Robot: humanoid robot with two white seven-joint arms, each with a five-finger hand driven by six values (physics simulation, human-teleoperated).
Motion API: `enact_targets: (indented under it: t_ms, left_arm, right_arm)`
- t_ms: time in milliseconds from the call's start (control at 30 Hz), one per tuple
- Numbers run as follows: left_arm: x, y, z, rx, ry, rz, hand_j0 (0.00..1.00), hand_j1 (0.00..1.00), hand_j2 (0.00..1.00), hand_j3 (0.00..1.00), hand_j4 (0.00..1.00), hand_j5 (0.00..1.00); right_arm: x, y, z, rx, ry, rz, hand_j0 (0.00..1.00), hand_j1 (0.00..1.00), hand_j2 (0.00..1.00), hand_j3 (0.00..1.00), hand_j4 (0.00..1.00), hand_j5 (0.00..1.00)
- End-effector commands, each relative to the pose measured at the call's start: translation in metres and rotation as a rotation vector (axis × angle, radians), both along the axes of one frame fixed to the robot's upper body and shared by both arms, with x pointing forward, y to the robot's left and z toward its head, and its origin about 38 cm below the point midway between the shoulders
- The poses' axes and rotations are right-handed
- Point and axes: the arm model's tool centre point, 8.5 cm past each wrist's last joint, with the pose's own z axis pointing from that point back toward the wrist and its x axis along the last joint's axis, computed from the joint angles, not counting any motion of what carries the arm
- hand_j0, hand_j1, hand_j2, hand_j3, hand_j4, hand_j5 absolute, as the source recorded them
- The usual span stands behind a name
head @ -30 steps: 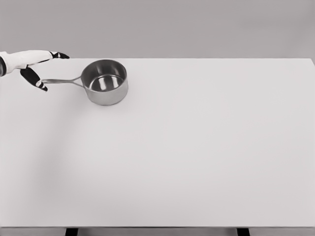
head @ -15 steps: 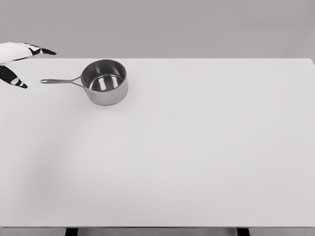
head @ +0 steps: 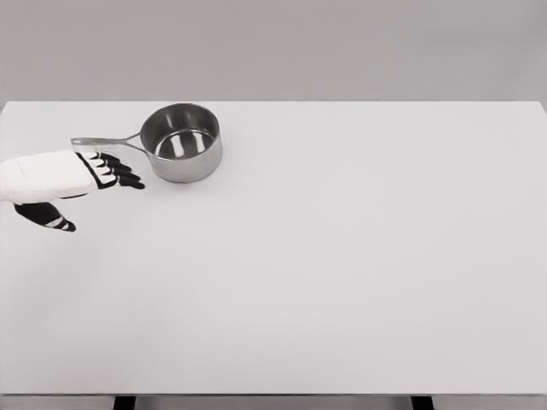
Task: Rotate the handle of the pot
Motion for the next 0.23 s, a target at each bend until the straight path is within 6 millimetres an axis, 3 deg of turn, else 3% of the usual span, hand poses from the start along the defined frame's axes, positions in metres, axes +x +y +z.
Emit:
enact_targets:
  t_ms: [0,200]
  left_arm:
    - [0.001,-0.002,-0.003,-0.017,0.006,0.003,1.0,1.0,1.0,1.0,1.0,1.0]
    - [0.005,0.007,-0.018,-0.031,0.039,0.046,1.0,1.0,1.0,1.0,1.0,1.0]
  right_arm:
    - [0.0,0.0,0.0,0.0,0.001,0.0,1.0,1.0,1.0,1.0,1.0,1.0]
    - [0.0,0.0,0.0,0.0,0.001,0.0,1.0,1.0,1.0,1.0,1.0,1.0]
